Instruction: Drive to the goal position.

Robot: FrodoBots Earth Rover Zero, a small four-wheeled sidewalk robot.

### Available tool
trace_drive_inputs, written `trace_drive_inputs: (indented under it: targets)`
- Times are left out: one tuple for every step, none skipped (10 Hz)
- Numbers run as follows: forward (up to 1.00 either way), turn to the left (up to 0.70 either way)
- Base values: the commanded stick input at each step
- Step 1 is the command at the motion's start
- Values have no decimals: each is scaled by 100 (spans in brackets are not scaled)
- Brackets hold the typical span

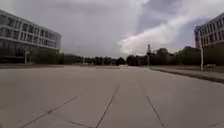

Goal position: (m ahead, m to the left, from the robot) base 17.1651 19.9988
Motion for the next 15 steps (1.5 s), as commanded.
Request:
trace_drive_inputs:
  targets:
    - [100,0]
    - [100,0]
    - [100,0]
    - [100,-9]
    - [100,-27]
    - [100,-25]
    - [100,0]
    - [100,0]
    - [100,0]
    - [100,0]
    - [100,0]
    - [100,0]
    - [100,0]
    - [100,0]
    - [100,0]
